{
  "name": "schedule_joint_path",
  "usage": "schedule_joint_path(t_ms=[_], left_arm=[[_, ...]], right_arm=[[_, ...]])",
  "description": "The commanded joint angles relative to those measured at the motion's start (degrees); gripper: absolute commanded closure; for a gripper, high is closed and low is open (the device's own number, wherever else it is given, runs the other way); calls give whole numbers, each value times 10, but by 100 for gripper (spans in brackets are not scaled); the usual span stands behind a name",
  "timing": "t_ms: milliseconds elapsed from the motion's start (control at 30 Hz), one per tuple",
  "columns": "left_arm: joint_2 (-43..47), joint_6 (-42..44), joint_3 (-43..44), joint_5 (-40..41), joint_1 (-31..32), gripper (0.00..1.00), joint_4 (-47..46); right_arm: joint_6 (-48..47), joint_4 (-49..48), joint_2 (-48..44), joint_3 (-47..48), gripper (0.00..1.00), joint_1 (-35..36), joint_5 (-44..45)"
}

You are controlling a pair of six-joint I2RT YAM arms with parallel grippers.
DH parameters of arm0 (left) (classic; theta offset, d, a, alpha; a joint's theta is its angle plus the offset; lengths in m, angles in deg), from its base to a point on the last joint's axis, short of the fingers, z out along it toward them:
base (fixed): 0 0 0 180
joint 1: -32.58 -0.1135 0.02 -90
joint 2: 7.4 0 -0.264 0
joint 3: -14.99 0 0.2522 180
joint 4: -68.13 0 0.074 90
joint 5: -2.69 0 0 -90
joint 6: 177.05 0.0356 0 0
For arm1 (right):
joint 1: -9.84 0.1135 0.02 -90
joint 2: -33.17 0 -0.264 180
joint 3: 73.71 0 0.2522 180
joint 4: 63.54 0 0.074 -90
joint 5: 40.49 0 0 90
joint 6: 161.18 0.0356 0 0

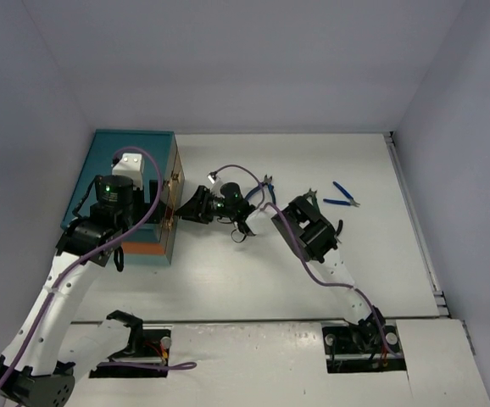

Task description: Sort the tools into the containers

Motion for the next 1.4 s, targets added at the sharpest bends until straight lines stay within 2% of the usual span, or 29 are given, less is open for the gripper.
schedule_joint_path(t_ms=[0,67,133,367,1000,1367], left_arm=[[4,1,7,11,-4,19,-17],[4,1,6,11,-4,19,-17],[3,1,5,13,-4,19,-17],[5,1,-8,19,-4,19,-17],[2,-19,-24,30,-10,19,-22],[2,-16,-17,25,-12,19,-23]], right_arm=[[25,-88,1,37,56,6,-35],[41,-110,9,38,58,6,-39],[51,-136,14,37,65,6,-40],[48,-159,0,26,99,3,-36],[-61,-111,-210,-257,100,-93,-36],[-99,-71,-243,-307,100,-116,-34]])
